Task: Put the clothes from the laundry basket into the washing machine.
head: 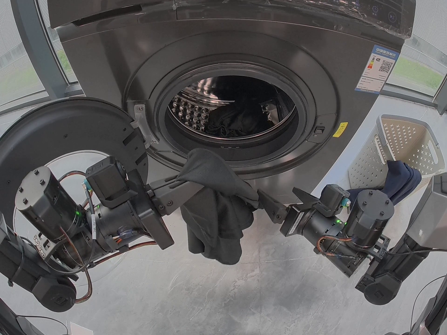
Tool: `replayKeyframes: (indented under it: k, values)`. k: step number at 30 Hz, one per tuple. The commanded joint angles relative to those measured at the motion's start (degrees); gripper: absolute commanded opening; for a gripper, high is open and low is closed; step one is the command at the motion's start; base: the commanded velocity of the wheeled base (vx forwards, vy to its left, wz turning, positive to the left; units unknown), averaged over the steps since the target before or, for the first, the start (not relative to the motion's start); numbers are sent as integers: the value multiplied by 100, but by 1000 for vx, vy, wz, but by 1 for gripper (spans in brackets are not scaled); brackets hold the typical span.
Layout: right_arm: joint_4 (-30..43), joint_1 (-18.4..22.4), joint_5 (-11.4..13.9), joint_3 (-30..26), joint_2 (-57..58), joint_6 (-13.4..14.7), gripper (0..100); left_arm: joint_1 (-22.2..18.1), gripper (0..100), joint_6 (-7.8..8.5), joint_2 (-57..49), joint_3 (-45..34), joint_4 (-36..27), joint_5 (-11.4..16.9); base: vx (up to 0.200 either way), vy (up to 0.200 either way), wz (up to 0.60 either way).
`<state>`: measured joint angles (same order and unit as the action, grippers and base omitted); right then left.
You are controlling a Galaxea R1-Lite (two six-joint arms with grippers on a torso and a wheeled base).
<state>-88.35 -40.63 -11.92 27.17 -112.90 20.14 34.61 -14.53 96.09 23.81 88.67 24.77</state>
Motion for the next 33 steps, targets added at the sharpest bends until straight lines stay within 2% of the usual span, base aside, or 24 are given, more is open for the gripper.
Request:
replayKeyframes:
  k: [1,5,9,13,19,24,28,31,32,33]
  values:
    - [2,11,155,-230,-268,-1,100,2,0,-6,-99,-8,1,19,0,0,0]
    - [2,38,217,-239,-567,-1,100,2,0,-103,-160,1,1,19,0,0,0]
    - [2,11,392,-256,-602,-1,100,2,0,-111,-152,10,1,19,0,0,0]
    - [2,-59,410,-476,-584,-54,100,-24,0,-120,-134,36,1,19,0,0,0]
    - [2,-112,410,-371,-593,-186,100,-16,0,-120,-125,1,1,10,0,0,0]
    - [2,-200,472,209,-725,-502,100,11,0,-120,-116,-8,1,10,0,0,0]
    - [10,-296,621,579,-980,-608,100,28,0,-120,-108,-25,1,10,0,0,0]
    - [10,-296,630,798,-1112,-739,100,28,0,-120,-134,-25,1,1,0,0,0]
    - [2,-261,630,1088,-1331,-889,100,28,0,-120,-143,-34,1,1,0,0,0]
    - [2,-244,621,1194,-1402,-915,100,28,0,-120,-152,-34,1,1,0,0,0]
